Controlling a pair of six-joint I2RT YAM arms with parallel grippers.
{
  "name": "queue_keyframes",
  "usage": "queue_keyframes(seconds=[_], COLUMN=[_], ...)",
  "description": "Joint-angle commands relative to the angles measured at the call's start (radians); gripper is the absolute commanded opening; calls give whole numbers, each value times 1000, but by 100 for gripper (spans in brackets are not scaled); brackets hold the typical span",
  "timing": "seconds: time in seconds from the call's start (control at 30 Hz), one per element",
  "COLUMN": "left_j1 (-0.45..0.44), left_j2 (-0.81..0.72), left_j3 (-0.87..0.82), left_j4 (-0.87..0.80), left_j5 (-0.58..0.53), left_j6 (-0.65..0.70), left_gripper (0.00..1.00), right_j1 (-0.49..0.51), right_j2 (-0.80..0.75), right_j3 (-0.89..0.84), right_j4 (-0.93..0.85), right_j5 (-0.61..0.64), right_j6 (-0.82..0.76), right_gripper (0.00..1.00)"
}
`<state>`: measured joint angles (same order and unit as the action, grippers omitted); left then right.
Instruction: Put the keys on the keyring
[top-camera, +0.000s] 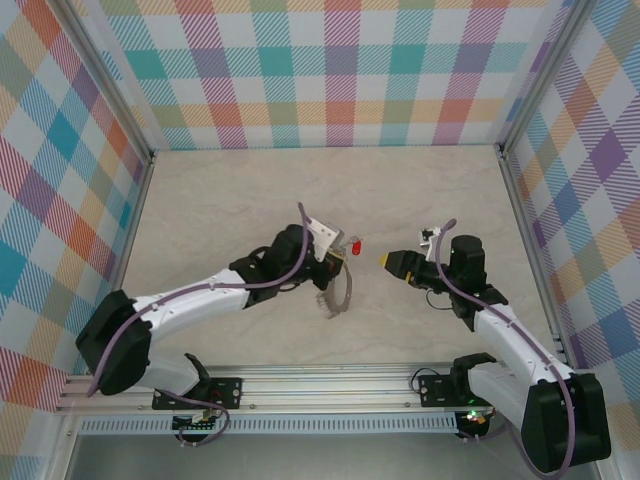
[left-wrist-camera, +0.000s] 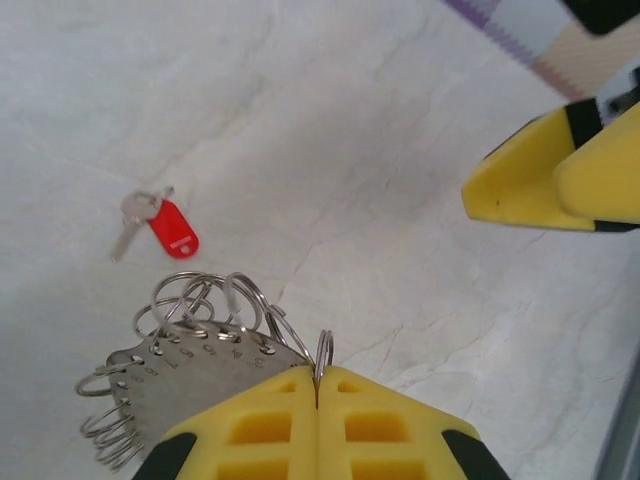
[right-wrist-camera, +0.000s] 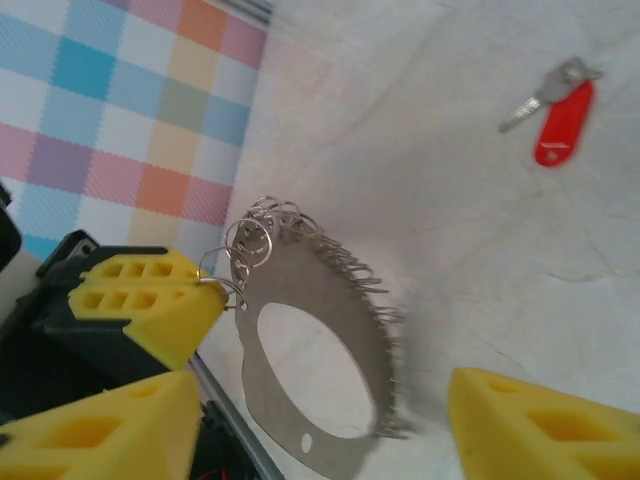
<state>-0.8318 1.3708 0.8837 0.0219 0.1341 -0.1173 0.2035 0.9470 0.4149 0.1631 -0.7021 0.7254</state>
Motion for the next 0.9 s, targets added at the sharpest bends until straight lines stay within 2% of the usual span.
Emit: queue_keyframes(seconds=[0.0,0.07,0.23,0.57,0.87], left_j1=[46,71,101,126,144], left_j2=[-78,-106,-138,-131,-127], left_j3=[-12,-8,13,46,42], left_j4=[13,17,15,23,85], left_j5=[130,161,206,292,364], left_j6=[3,-9,-23,-34,-80], left_gripper=[0,0,0,0,0], right_j1=[16,36,92,121,207], right_j2=[-11,-15,17,111,195], right_j3=[11,22,64,145,174], right_j4=[137,164,237,306,420], right_j5=[-68,-63,-31,-45,-102], right_j6=[42,59,73,54,43], right_gripper=[55,49,45,43,42])
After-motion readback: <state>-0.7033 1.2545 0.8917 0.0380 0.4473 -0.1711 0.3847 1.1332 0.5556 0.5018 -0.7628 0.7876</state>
